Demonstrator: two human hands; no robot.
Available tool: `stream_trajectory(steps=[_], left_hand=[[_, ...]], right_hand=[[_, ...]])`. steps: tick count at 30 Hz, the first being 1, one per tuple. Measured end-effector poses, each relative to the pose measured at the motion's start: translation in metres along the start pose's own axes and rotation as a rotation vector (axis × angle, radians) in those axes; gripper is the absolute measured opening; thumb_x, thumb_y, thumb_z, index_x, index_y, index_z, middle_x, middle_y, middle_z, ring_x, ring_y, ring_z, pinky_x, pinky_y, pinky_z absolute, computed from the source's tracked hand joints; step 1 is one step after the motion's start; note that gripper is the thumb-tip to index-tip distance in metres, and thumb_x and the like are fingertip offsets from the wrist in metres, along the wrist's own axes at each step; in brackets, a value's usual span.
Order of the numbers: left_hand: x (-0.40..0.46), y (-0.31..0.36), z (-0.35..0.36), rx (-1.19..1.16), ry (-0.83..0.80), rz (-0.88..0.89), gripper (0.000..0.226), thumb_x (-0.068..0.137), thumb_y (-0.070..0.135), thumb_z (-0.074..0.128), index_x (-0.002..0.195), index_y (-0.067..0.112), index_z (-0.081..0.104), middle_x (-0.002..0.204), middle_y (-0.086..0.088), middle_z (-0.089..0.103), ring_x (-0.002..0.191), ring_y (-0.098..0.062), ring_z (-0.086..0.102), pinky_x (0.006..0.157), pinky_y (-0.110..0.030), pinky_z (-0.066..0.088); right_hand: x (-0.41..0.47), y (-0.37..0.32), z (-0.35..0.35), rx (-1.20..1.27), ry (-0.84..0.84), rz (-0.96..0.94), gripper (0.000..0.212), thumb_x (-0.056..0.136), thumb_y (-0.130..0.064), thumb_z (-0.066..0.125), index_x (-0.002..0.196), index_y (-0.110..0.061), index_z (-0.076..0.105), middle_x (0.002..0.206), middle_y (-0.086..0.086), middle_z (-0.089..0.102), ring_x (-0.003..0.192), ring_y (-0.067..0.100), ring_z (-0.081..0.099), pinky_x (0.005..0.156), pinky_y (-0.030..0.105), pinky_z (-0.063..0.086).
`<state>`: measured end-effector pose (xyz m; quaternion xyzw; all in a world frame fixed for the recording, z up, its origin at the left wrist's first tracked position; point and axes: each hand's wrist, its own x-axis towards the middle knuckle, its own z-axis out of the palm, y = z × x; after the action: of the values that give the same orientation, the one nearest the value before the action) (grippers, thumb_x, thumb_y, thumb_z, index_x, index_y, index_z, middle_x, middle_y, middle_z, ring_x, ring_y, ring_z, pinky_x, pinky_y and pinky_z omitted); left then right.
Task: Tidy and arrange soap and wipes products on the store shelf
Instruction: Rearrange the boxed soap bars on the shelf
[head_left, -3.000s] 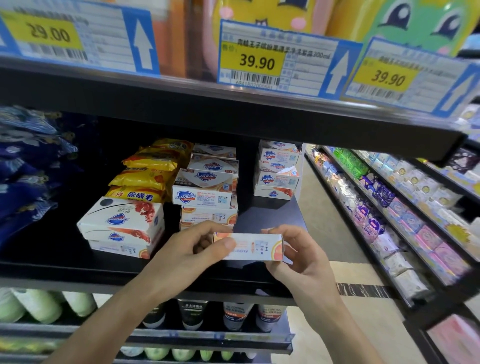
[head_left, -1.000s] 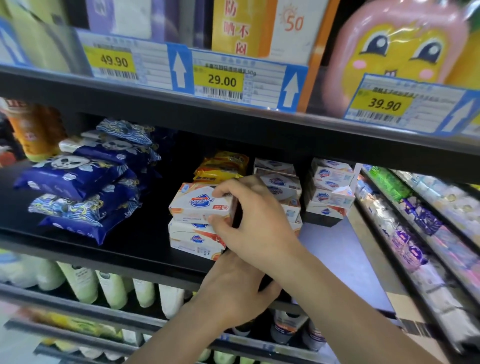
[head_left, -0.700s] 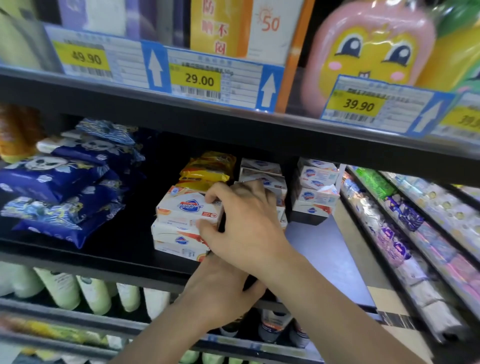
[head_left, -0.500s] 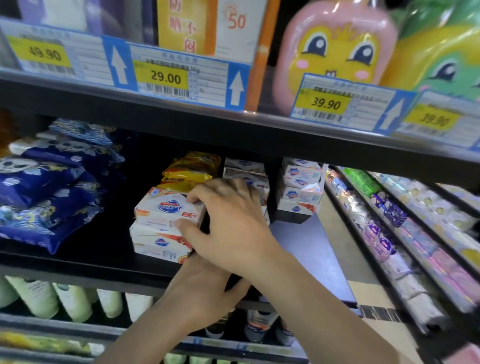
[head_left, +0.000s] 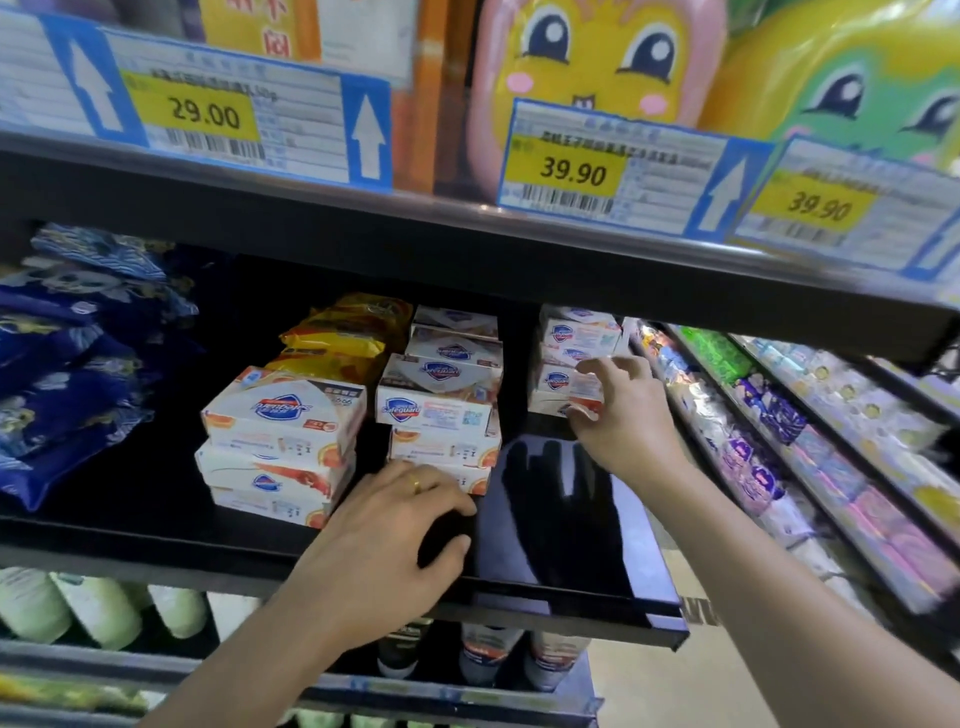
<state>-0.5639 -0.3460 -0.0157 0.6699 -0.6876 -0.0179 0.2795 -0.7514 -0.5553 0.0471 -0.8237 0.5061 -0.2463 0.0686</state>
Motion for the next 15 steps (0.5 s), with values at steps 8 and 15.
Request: stream_trajectory(steps=[8,15], left_hand=[[0.001,-0.008,0.002,-0.051,0.016,-0.005,0.035,0.087,0.058,0.052,0.118,0.045,0.065,0.122,0.038,0.051,0.124,0.01,0.039,0.102,-0.018,0.039],[0.002,-0.009,0.003,-0.053,0.01,-0.026,0.034,0.086,0.062,0.048,0.113,0.05,0.064,0.121,0.042,0.05,0.126,0.011,0.042,0.097,-0.011,0.035]], right_hand=[[0.033,0.023,0.029,0.005,-0.011,-0.01,0.06,0.095,-0.025,0.067,0.149,-0.038,0.045,0.163,0.003,0.026,0.14,0.023,0.045,0.104,0.031,0.046],[0.038,0.031,0.04,0.111,0.037,-0.043,0.056,0.092,-0.01,0.065,0.143,-0.031,0.058,0.154,-0.003,0.043,0.131,0.02,0.054,0.104,0.03,0.047]])
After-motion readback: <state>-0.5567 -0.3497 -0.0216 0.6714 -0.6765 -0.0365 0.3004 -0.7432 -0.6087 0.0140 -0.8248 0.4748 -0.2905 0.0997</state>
